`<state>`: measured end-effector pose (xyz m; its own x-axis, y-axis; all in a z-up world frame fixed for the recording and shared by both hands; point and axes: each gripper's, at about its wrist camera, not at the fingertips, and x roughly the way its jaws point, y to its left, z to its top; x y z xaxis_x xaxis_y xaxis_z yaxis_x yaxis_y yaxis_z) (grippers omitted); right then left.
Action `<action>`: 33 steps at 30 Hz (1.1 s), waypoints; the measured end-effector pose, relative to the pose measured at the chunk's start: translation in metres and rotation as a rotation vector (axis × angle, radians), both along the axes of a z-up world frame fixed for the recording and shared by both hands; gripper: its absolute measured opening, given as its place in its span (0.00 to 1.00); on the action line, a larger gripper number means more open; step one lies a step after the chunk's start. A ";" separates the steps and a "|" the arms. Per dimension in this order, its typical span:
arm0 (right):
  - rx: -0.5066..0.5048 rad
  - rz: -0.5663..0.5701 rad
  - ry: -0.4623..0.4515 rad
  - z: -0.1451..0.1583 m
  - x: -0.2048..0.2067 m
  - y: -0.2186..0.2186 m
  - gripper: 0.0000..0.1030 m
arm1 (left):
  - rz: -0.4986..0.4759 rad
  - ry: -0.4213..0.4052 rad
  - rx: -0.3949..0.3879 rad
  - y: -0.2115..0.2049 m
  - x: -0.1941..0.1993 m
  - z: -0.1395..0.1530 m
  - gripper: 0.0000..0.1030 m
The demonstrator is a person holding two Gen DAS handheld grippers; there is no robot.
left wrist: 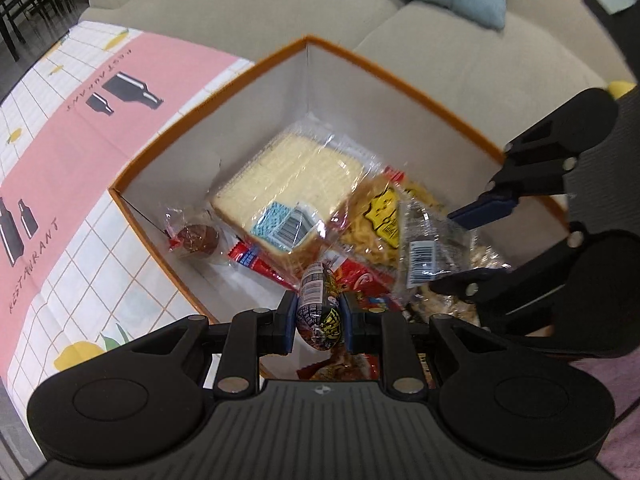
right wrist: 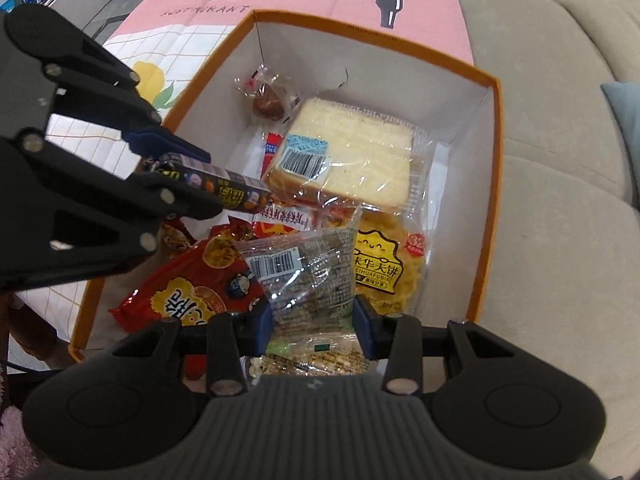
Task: Organize snacks
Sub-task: 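Lower both items into the orange box and open both tools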
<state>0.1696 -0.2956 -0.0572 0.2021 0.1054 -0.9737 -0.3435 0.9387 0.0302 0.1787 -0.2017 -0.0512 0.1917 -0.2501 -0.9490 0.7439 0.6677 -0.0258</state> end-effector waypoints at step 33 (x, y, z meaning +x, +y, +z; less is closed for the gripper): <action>0.021 -0.027 0.004 -0.001 0.012 0.013 0.39 | -0.010 -0.018 0.007 0.020 -0.006 0.024 0.40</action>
<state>0.1815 -0.2826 -0.0584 0.2017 0.1203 -0.9720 -0.3183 0.9466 0.0511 0.1729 -0.1819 -0.0277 0.2066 -0.2459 -0.9470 0.7511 0.6601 -0.0076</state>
